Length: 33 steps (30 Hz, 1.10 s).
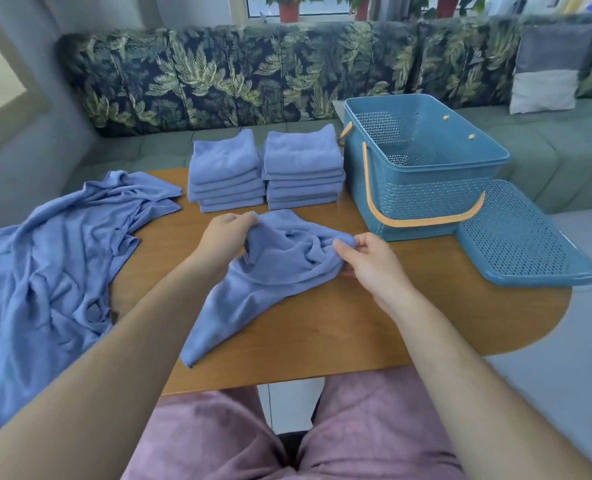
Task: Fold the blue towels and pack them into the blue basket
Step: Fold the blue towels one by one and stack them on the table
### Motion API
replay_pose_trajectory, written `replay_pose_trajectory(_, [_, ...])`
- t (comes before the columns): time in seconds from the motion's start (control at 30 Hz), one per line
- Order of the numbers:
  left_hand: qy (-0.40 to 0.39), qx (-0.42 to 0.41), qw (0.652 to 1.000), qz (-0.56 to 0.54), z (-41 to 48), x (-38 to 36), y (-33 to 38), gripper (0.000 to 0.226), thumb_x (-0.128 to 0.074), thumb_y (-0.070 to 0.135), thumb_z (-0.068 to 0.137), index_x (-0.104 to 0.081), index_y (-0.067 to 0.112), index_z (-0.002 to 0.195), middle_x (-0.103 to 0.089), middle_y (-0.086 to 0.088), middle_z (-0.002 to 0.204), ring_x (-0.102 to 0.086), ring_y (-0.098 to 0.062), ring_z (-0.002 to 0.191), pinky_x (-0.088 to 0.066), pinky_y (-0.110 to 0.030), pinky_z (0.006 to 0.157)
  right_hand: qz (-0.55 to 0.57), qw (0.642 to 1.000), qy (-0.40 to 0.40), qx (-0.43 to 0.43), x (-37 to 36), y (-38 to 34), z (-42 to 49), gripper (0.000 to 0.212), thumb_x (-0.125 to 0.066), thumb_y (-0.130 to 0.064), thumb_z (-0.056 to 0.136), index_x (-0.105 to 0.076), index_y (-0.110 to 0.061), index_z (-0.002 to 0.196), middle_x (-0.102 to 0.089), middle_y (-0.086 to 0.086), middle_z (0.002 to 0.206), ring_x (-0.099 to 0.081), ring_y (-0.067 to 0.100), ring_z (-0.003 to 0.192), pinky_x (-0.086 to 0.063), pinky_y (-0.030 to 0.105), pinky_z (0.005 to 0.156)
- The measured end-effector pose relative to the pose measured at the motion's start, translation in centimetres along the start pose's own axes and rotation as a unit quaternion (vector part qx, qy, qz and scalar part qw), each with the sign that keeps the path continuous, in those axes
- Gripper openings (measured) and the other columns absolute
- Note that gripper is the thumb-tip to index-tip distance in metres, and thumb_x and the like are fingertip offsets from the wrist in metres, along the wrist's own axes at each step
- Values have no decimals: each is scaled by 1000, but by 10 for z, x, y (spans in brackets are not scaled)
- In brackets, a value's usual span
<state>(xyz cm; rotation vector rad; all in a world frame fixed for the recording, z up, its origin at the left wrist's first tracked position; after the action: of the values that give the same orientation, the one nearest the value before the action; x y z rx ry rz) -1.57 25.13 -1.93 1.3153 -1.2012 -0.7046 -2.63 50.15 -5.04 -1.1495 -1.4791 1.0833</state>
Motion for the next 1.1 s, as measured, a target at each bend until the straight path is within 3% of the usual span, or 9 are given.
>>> replay_pose_trajectory(0.17, [43, -26, 978, -203, -27, 61, 36, 19, -69, 24, 73, -59, 10, 79, -49, -8, 78, -47, -22, 72, -39, -33, 69, 41, 997, 26, 64, 12, -62, 4, 22, -68, -26, 96, -58, -6, 97, -67, 10, 87, -64, 13, 68, -56, 25, 61])
replay_pose_trajectory(0.27, [56, -73, 964, -251, -45, 92, 62, 24, -70, 21, 79, -64, 5, 96, -57, -12, 88, -54, -24, 76, -40, -35, 70, 43, 994, 40, 95, 16, -107, 4, 29, -76, -37, 87, -61, -12, 84, -62, 5, 74, -54, 15, 62, -46, 30, 58])
replay_pose_trajectory(0.4, [56, -95, 944, -311, -66, 127, 88, 71, -88, 40, 65, -68, -5, 117, -66, -21, 120, -64, -34, 109, -49, -45, 96, 58, 988, 43, 134, 21, -158, -3, 57, -79, -50, 73, -66, -7, 108, -69, 6, 94, -61, 17, 77, -49, 34, 65])
replay_pose_trajectory(0.5, [66, -110, 946, -298, -74, 142, 97, 40, -87, 28, 71, -63, 0, 85, -62, -17, 87, -62, -26, 81, -50, -34, 75, 67, 986, 6, 152, 24, -183, -15, 17, -68, -32, 95, -68, -17, 103, -67, 1, 92, -58, 16, 78, -48, 33, 69])
replay_pose_trajectory(0.57, [89, -129, 946, -284, -77, 147, 100, 33, -75, 13, 84, -48, 15, 66, -48, -3, 64, -48, -15, 59, -41, -25, 58, 58, 987, -14, 151, 27, -191, -17, 13, -60, -28, 101, -69, -19, 100, -66, 2, 95, -56, 18, 80, -47, 31, 69])
replay_pose_trajectory(0.67, [119, -124, 941, -293, -82, 150, 102, 19, -62, -1, 88, -58, 17, 89, -61, -5, 87, -59, -17, 78, -50, -27, 71, 30, 987, -21, 155, 29, -198, -21, 17, -53, -24, 105, -69, -18, 101, -67, 6, 106, -60, 20, 89, -52, 30, 70])
replay_pose_trajectory(0.83, [-9, -79, 954, -288, -89, 142, 104, 49, -37, -5, 85, -62, 18, 120, -66, -6, 124, -65, -25, 113, -54, -35, 86, 39, 982, -82, 166, 27, -208, -26, 13, -61, -13, 99, -64, -16, 111, -66, 6, 104, -63, 17, 84, -53, 29, 74])
replay_pose_trajectory(0.93, [8, -96, 946, -311, -90, 140, 106, 48, -43, -2, 84, -65, 16, 123, -68, -5, 121, -66, -23, 107, -54, -32, 86, 12, 982, -98, 161, 26, -210, -28, 17, -60, -6, 98, -65, -17, 111, -69, 10, 110, -68, 22, 92, -57, 37, 88])
replay_pose_trajectory(1.1, [90, -155, 920, -349, -87, 148, 108, 27, -62, 6, 90, -71, 10, 115, -74, -3, 105, -65, -16, 94, -51, -25, 79, -104, 979, 26, 174, 27, -215, -28, 10, -58, -17, 101, -67, -18, 104, -68, 11, 97, -66, 23, 77, -60, 33, 59])
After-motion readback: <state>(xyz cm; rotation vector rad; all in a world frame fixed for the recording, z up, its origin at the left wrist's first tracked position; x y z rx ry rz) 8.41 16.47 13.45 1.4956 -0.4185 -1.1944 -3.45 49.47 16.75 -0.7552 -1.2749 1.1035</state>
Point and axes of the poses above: each hand's wrist, its own z-axis towards the middle knuckle, its own x-axis out of the back of the hand, y = z × x, the point moved 1 cm from there along z, towards the middle knuckle
